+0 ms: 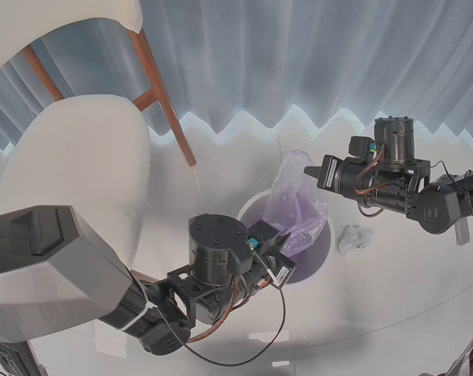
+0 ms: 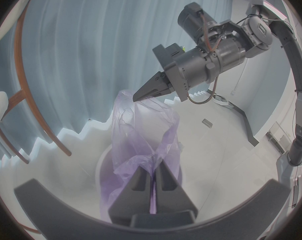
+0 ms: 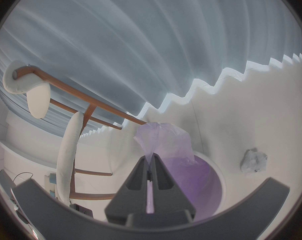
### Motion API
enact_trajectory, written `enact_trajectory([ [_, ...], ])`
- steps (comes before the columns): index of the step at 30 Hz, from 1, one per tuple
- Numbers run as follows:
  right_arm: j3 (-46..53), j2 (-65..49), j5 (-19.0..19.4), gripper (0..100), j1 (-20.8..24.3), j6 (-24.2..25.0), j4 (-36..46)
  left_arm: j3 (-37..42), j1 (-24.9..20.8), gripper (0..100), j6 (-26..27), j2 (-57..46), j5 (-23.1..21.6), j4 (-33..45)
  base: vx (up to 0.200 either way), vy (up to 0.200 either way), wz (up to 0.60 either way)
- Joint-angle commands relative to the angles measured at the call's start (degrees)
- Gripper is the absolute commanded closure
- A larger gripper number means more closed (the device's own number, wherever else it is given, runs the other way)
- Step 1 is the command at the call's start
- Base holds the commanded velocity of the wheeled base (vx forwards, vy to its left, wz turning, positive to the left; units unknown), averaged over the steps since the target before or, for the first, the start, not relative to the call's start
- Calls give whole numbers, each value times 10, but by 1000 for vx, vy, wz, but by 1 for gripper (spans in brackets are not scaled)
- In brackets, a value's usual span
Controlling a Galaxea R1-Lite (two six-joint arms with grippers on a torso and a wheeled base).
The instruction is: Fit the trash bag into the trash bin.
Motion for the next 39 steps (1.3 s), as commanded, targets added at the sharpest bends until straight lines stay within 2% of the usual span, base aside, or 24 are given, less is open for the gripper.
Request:
enact_trajectory([
  [1, 20, -17, 16, 100, -32, -3, -2, -9, -17, 100, 0, 20, 1, 0, 0, 0, 0],
  [8, 42, -26, 39, 100, -75, -5, -2, -30, -34, 100, -19, 46, 1, 1, 0, 0, 0],
  [12, 60, -27, 45, 100, -88, -7, -7, -30, -51, 100, -30, 59, 17, 1, 0, 0, 0],
  [13, 66, -27, 49, 100, -90, -10, -16, -32, -54, 0, -30, 63, 21, 0, 0, 0, 0],
  [21, 129, -17, 88, 100, -117, -51, -96, -41, -58, 0, -41, 60, 25, -4, 0, 0, 0],
  [23, 153, -19, 114, 100, -124, -55, -123, -40, -56, 0, -42, 46, 34, -1, 0, 0, 0],
  [28, 172, -24, 145, 100, -144, -56, -143, -35, -47, 0, -44, 3, 52, 1, 0, 0, 0],
  [32, 173, -25, 148, 100, -151, -56, -143, -19, -28, 0, -44, -26, 52, 1, 0, 0, 0],
  [39, 174, -24, 148, 100, -160, -57, -143, 104, 11, 0, -47, -80, 34, 0, 0, 0, 0],
])
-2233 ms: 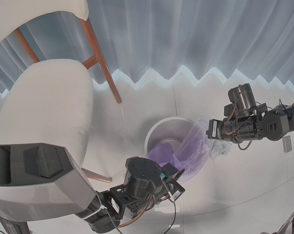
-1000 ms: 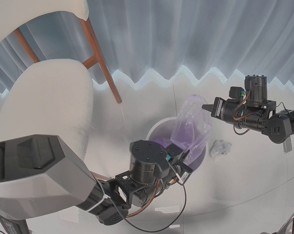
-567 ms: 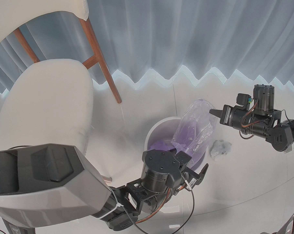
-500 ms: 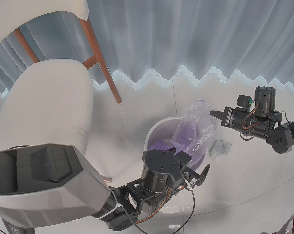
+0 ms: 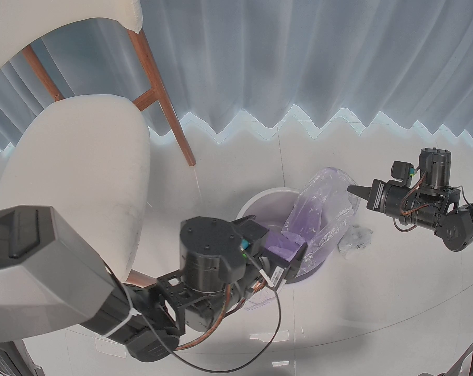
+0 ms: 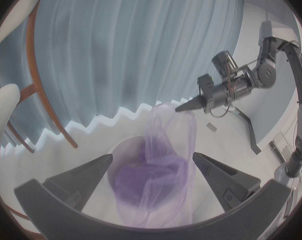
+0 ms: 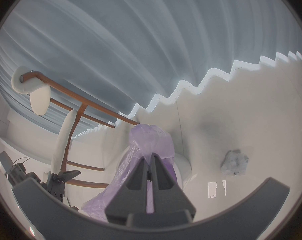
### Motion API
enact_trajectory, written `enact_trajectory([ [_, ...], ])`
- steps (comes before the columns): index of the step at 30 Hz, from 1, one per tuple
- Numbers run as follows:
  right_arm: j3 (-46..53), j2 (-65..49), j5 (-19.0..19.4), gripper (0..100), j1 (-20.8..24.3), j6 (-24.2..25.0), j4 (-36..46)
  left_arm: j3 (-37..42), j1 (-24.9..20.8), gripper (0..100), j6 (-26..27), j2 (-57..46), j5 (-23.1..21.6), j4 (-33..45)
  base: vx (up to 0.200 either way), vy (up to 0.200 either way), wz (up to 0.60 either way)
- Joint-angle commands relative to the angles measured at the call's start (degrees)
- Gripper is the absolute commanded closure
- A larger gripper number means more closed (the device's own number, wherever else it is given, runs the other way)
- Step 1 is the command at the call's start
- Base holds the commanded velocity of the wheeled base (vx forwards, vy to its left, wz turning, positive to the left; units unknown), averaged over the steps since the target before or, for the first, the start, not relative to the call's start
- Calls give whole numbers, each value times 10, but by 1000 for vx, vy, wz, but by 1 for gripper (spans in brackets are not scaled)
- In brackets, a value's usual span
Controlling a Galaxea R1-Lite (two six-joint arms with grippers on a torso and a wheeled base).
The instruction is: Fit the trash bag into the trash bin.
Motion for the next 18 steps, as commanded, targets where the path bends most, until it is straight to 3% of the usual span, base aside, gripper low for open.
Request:
enact_trajectory([
  [1, 2, 0, 0, 100, -4, 0, 0, 84, 28, 0, 0, -52, -23, -4, 0, 0, 0],
  [9, 4, 1, 0, 100, -3, -1, -1, 121, 50, 0, -1, -57, -37, -3, 0, 0, 0],
  [12, 1, 2, 0, 100, -4, -1, -1, 159, 61, 0, 2, -67, -77, -4, 0, 0, 0],
  [18, 5, 4, -1, 100, -3, -13, -2, 159, 71, 0, 6, -50, -93, -3, 0, 0, 0],
])
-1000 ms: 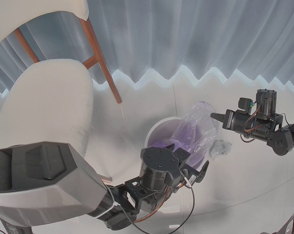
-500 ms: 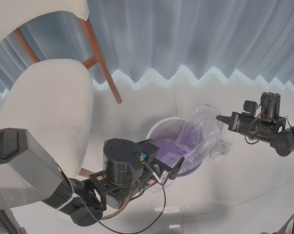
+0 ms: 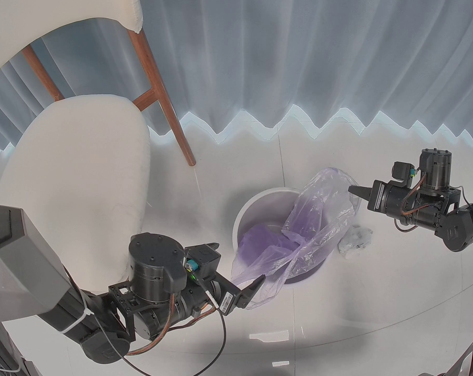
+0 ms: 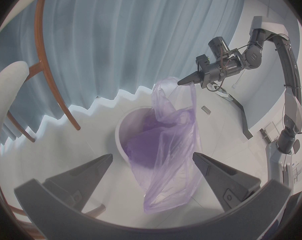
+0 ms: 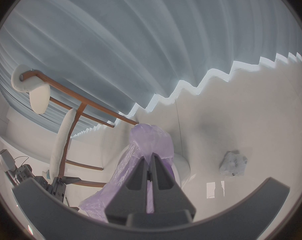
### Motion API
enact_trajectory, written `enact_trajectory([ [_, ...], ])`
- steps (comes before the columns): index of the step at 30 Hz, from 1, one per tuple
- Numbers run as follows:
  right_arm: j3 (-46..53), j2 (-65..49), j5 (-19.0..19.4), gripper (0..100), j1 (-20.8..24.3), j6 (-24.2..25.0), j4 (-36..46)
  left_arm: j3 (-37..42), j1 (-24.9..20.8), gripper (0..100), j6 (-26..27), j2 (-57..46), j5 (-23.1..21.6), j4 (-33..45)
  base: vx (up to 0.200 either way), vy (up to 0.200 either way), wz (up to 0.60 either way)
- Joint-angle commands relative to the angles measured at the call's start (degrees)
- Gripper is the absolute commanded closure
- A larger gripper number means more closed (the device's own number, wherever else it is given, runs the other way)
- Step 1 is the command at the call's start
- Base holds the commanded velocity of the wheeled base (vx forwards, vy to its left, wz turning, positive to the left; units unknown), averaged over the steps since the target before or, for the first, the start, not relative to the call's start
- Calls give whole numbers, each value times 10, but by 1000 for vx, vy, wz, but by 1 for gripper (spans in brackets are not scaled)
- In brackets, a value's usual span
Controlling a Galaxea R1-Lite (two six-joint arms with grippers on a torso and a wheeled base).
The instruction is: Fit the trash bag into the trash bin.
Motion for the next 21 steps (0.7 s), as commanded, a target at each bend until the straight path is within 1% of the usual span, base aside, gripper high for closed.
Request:
enact_trajectory([
  [1, 3, 4, 0, 100, 1, -8, 0, 6, 7, 0, 2, 12, -3, 0, 0, 0, 0],
  [11, 0, -1, 0, 100, 0, -9, -1, -5, 4, 0, 17, 52, -3, 0, 0, 0, 0],
  [18, 2, -3, -1, 100, 0, -10, -1, -46, 5, 0, 17, 91, 4, 0, 0, 0, 0],
  [19, 2, -4, -1, 100, 0, -10, -1, -48, 4, 100, 17, 94, 5, 0, 0, 0, 0],
  [21, 3, -8, -1, 100, 0, -10, 0, -51, 4, 100, 16, 97, 6, 0, 0, 0, 0],
])
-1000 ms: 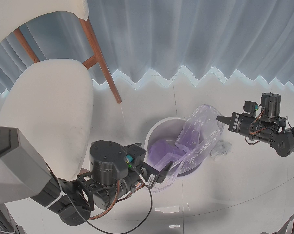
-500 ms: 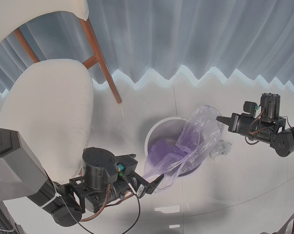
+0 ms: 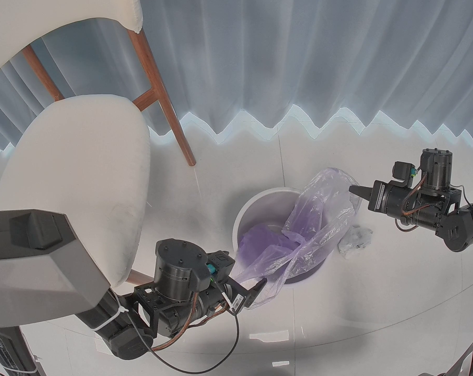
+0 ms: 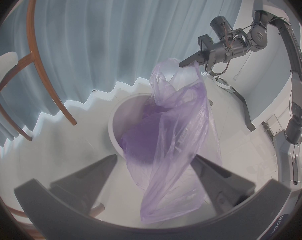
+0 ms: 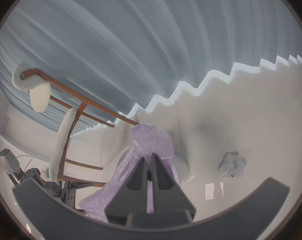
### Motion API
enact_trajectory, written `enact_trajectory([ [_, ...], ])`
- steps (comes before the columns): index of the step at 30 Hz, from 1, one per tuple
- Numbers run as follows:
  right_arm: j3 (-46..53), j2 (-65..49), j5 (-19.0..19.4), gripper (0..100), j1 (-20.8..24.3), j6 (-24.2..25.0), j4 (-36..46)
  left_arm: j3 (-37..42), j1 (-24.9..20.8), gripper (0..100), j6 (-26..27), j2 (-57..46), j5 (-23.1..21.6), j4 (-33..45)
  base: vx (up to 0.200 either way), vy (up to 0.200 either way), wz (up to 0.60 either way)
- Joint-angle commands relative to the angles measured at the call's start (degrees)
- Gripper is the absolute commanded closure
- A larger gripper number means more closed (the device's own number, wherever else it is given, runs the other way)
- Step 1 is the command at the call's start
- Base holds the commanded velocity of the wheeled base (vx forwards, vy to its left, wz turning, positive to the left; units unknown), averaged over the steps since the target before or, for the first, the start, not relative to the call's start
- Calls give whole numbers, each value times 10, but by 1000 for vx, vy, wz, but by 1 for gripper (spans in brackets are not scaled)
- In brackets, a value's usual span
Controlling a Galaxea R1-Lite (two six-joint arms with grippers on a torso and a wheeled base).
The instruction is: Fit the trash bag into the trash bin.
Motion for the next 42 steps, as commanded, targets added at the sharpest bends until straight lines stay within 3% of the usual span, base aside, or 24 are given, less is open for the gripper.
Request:
enact_trajectory([
  [1, 1, -6, 0, 100, 0, 0, 1, -12, 0, 100, 0, 22, 1, -1, 0, 0, 0],
  [9, 7, -16, 2, 100, 0, 2, 1, -52, 18, 100, -28, 19, 11, 2, 0, 0, 0],
  [10, 3, -16, 4, 100, 0, 2, 0, -64, 19, 100, -75, 15, 13, 4, 0, 0, 0],
  [14, 1, -16, 17, 100, 0, 2, 0, -87, 41, 100, -87, 2, 7, 30, 0, 0, 0],
  [17, 0, -16, 25, 100, 0, 2, 1, -119, 48, 100, -95, -8, 0, 75, 0, 0, 0],
  [19, -5, -12, 32, 100, 0, 2, 1, -184, 57, 100, -116, -31, -12, 179, 0, 0, 0],
  [25, -40, 9, 33, 100, 0, 2, 1, -353, 73, 100, -153, -28, -14, 361, 0, 0, 0],
  [31, -79, 40, 33, 100, -10, 2, 1, -445, 99, 100, -155, 17, -15, 417, 0, 0, 0],
  [42, -156, 113, 33, 100, -29, 2, 1, -480, 128, 100, -155, 46, -12, 480, 0, 0, 0],
])
